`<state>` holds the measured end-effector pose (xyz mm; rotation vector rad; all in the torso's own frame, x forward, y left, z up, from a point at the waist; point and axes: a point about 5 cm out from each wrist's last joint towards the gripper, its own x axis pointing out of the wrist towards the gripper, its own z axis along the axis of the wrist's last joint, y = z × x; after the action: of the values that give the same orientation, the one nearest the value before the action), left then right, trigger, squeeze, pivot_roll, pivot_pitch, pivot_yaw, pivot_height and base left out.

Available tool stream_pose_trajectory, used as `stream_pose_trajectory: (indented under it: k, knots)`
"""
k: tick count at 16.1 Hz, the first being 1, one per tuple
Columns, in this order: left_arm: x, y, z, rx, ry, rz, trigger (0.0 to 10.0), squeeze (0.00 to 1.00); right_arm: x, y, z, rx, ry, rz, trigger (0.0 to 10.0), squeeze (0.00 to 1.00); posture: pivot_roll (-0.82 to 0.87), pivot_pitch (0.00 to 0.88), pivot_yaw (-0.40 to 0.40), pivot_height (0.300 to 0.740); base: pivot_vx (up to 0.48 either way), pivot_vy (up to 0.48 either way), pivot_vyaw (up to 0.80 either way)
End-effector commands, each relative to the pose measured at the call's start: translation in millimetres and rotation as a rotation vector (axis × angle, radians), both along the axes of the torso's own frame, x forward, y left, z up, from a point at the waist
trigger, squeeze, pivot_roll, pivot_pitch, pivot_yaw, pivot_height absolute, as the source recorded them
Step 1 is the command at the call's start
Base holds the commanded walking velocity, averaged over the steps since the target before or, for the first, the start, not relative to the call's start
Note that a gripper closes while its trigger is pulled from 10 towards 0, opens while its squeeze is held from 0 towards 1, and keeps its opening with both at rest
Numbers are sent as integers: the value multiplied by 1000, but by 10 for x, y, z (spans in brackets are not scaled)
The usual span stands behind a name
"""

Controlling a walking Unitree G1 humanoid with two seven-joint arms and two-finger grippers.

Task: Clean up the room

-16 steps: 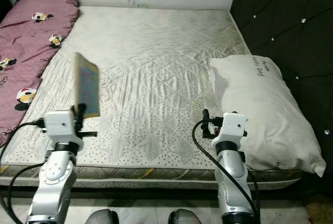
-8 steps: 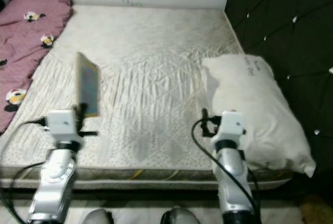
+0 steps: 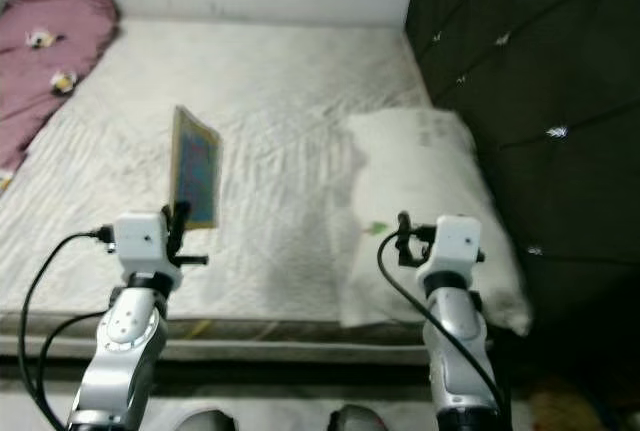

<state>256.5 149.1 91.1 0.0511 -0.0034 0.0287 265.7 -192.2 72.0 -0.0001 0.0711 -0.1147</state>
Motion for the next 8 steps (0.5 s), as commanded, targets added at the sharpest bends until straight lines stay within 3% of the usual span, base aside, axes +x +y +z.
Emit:
stream_pose_trajectory:
  k: [1, 8]
  knots:
    - [14, 114, 75, 4, -40, 54, 10000, 0, 11, 72, 6, 14, -1, 23, 10000, 0, -13, 45, -17, 740, 0, 0, 0]
    - [28, 93, 65, -17, -26, 38, 10000, 0, 9, 73, 3, 15, 1, 24, 10000, 0, -16, 50, -14, 740, 0, 0, 0]
